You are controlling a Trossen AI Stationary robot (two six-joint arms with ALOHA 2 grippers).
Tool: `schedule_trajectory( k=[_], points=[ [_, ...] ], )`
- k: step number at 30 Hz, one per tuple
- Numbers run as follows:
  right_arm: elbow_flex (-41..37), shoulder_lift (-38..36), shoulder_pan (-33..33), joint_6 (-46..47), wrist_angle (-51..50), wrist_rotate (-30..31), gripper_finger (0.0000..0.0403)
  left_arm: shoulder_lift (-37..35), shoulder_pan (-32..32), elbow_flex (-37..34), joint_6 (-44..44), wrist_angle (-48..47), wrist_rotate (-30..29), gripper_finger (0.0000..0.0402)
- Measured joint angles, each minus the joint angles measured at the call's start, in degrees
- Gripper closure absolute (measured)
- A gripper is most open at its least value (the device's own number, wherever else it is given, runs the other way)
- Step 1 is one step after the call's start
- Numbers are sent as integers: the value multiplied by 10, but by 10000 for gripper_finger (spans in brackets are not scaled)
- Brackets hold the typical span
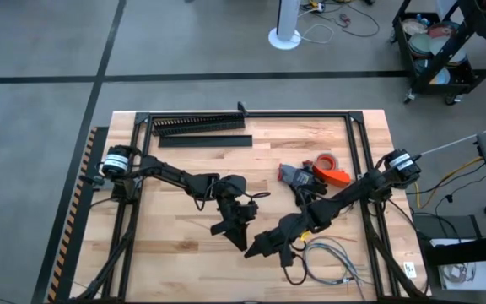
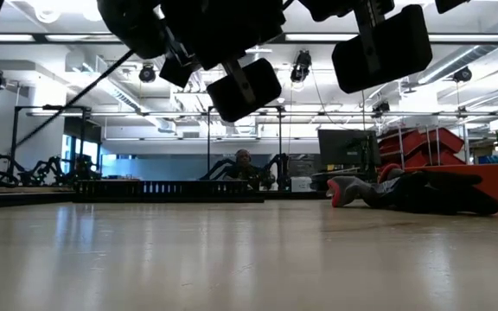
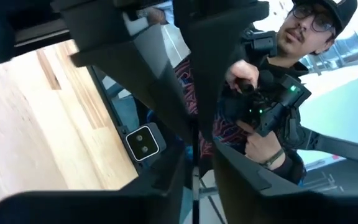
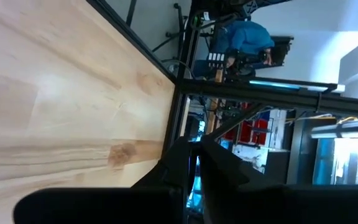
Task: Ziptie cables
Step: Wrap the black zip tie on the cable
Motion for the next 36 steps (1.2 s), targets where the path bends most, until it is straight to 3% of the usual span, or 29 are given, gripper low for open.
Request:
schedule_trajectory(
  k=[9,17,26,36],
  points=[
    [0,0,17,60,-2,61,384,-19,1,0,53,-25,23,253],
    [-2,-1,34,77,-4,85,384,-18,0,0,167,-120,-75,240],
    [-3,-2,35,110,-3,111,384,-19,-3,0,220,-116,-77,269],
    [-5,-2,35,139,-4,127,384,-26,-3,0,210,-131,-54,361]
  ],
)
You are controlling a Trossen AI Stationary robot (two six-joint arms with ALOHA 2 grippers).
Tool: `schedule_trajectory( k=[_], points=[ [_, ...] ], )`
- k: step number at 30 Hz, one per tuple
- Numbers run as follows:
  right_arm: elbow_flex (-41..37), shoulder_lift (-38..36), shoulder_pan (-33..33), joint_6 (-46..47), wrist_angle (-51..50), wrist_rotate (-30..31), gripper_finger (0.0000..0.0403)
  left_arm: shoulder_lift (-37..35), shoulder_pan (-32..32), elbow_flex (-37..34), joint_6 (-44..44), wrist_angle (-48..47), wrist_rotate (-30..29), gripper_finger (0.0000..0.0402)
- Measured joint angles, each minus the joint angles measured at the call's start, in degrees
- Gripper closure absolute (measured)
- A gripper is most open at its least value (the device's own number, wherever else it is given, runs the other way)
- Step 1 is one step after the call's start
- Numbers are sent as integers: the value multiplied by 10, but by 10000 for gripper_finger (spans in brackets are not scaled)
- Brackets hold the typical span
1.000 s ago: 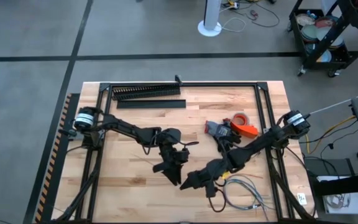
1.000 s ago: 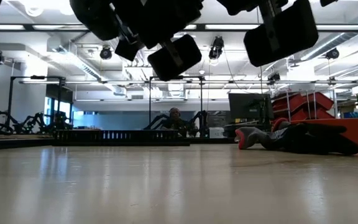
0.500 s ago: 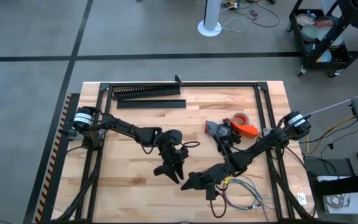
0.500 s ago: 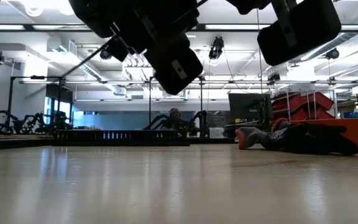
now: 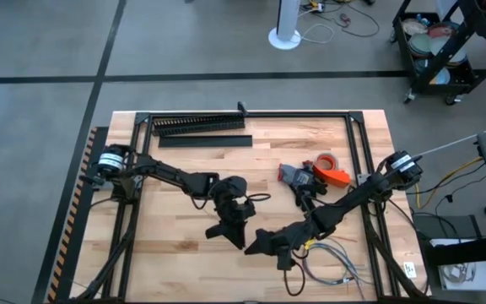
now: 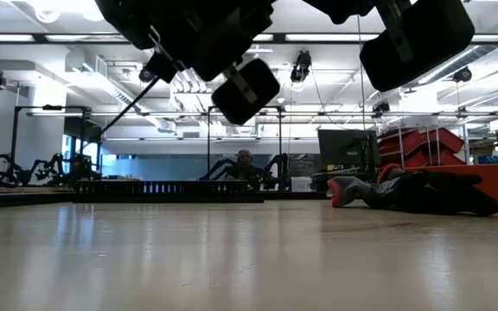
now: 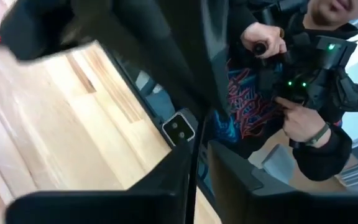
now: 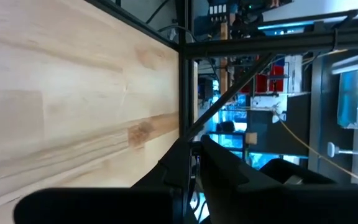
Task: Ziptie cables
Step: Wrap the black zip tie on the cable
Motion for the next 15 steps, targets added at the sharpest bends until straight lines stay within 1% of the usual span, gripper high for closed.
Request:
schedule_trajectory(
  k=[3,5,15],
  points=[
    [0,0,0,4,0,6,384,0,0,0,-1,-10,-6,388],
    [0,0,0,5,0,12,384,0,0,0,-2,-17,-8,398],
    [0,0,0,5,0,13,384,0,0,0,-32,-15,-9,401]
  ],
)
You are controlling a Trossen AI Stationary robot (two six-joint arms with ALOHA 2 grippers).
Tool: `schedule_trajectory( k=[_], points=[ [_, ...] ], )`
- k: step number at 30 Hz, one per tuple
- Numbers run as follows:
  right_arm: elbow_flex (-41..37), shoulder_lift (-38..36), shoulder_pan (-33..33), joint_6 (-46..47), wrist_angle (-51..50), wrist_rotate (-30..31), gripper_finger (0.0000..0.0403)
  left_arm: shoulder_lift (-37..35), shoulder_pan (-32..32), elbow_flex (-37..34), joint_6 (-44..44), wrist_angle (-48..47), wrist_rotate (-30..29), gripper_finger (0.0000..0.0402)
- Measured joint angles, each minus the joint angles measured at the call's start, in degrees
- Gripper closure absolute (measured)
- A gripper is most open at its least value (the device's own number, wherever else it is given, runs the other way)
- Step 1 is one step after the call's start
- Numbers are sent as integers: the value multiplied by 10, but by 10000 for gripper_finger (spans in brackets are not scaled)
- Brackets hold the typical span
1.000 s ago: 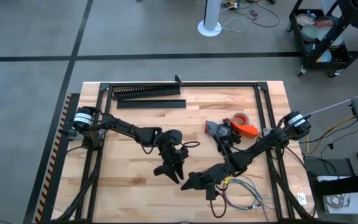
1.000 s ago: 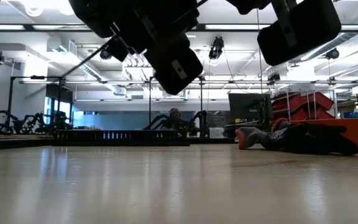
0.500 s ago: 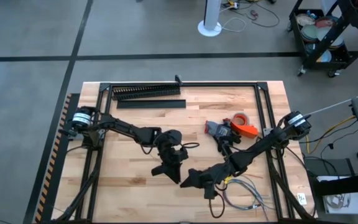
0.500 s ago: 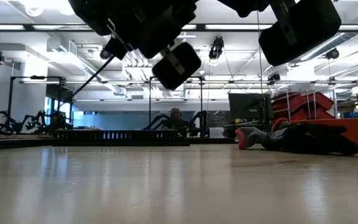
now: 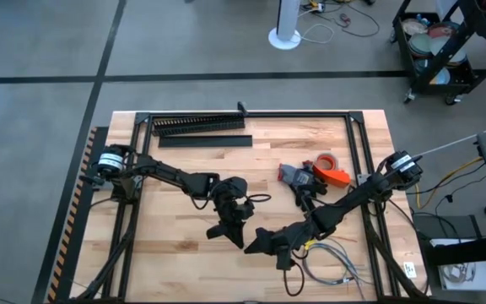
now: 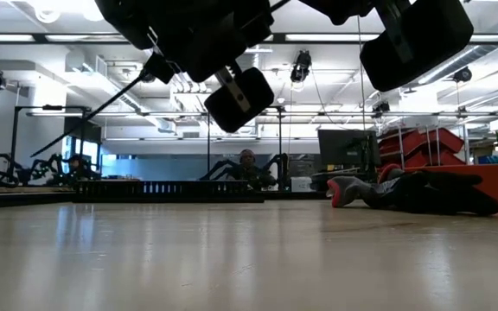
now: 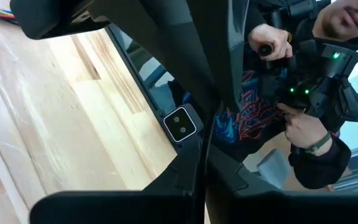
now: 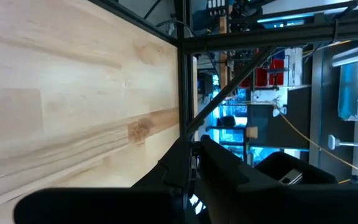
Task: Ziptie cables
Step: Wrap the black zip tie on the cable
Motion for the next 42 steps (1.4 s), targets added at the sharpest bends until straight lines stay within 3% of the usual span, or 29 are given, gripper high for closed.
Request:
schedule_trajectory(
  k=[9,20,25,35,42],
  points=[
    [0,0,0,-3,0,-5,380,0,0,0,1,0,0,401],
    [1,0,-20,-4,0,-20,306,0,0,0,5,0,0,402],
    [2,0,-25,-4,0,-21,315,0,0,0,7,0,0,402],
    [2,0,-31,0,0,-15,373,0,0,0,8,-1,3,402],
    [2,0,-30,0,-17,-1,336,0,-1,0,5,-2,10,402]
  ],
)
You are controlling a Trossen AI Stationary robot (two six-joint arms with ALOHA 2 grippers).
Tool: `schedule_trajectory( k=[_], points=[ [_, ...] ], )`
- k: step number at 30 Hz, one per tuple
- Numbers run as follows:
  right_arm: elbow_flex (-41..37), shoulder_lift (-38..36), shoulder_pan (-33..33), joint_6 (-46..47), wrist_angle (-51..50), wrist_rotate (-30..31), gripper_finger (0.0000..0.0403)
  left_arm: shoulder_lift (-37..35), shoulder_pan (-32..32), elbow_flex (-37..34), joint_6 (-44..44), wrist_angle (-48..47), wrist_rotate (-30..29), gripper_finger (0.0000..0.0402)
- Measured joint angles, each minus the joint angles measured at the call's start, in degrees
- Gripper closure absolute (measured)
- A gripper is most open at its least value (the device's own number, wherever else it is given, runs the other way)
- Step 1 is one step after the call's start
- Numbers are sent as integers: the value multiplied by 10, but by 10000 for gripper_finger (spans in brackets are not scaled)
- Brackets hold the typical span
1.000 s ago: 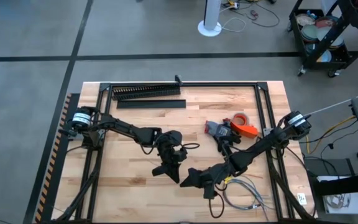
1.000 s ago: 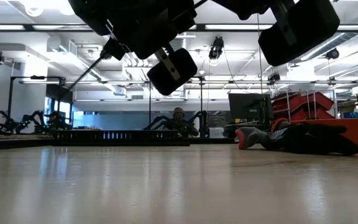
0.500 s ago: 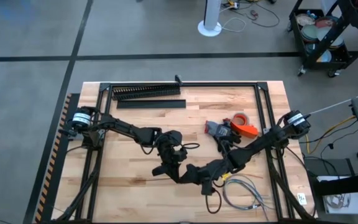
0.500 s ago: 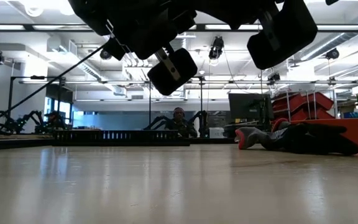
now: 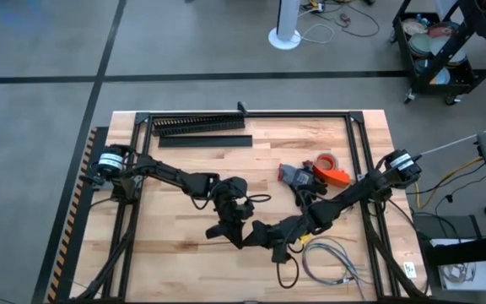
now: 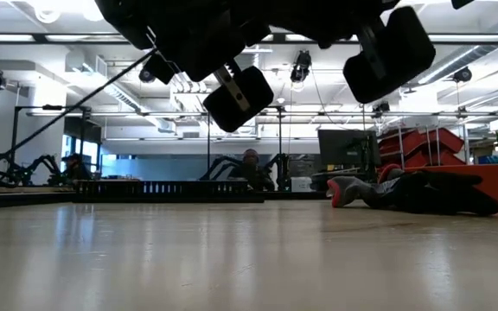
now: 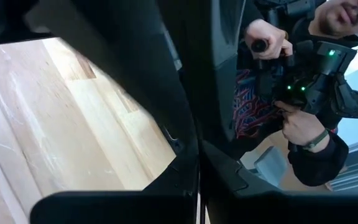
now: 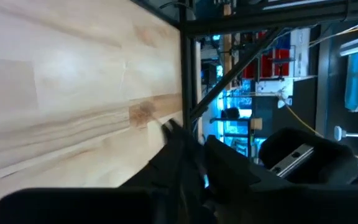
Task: Ziptie cables
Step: Wrap the black zip tie on the cable
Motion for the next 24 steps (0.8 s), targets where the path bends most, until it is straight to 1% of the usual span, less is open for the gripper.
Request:
schedule_trajectory(
  k=[5,9,12,19,21,24],
  points=[
    [0,0,0,0,-6,42,297,0,0,0,-2,0,1,402],
    [0,0,1,0,-8,51,293,0,0,0,-2,0,1,402],
    [0,0,4,-1,-9,47,311,0,0,0,-6,0,1,402],
    [0,0,5,-4,-7,45,389,0,0,0,-14,-2,2,401],
    [0,0,5,-5,-7,46,399,0,0,0,-15,-2,2,402],
    [0,0,5,-5,-6,45,396,0,0,0,-15,-2,1,402]
  ],
)
